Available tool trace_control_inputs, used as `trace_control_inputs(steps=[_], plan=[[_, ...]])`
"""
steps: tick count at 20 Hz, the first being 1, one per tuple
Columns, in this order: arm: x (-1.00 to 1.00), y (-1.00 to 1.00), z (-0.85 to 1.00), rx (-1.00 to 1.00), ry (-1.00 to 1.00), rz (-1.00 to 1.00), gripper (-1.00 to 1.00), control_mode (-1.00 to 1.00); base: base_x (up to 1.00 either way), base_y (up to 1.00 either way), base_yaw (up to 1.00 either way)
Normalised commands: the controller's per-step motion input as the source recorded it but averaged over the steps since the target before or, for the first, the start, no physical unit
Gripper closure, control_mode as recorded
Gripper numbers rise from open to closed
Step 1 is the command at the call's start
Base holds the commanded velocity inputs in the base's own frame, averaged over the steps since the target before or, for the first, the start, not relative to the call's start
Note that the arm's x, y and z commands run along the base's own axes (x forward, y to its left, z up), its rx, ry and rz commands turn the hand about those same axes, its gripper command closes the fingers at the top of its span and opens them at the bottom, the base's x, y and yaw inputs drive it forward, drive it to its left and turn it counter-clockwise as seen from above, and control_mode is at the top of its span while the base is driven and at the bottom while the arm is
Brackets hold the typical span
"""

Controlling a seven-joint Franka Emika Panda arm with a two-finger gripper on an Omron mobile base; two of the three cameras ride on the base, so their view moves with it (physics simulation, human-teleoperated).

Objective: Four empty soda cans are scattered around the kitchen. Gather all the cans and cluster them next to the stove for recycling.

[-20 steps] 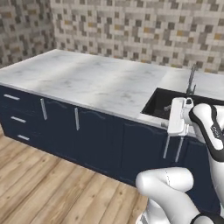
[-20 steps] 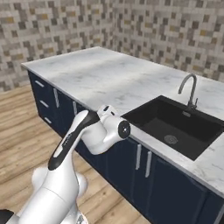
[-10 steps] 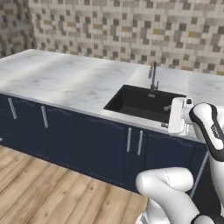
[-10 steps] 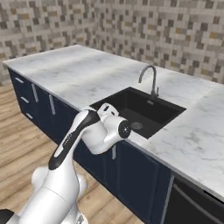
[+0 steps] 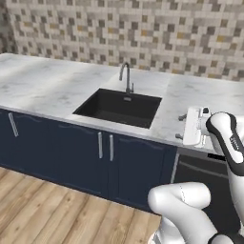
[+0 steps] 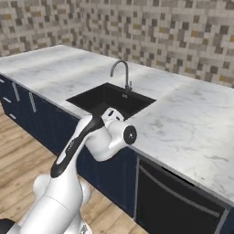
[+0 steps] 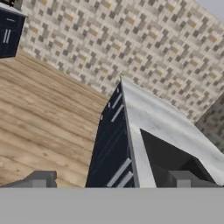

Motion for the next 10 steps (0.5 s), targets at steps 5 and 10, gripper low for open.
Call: trace_control_inputs(steps=[5, 10], plan=[[0.0, 0.0, 0.0, 0.0, 0.0, 0.0, -1.0, 1.0, -0.24, -0.82, -0.15], [0.0, 0.0, 0.0, 0.0, 0.0, 0.0, -1.0, 1.0, -0.25, -0.83, -0.15]])
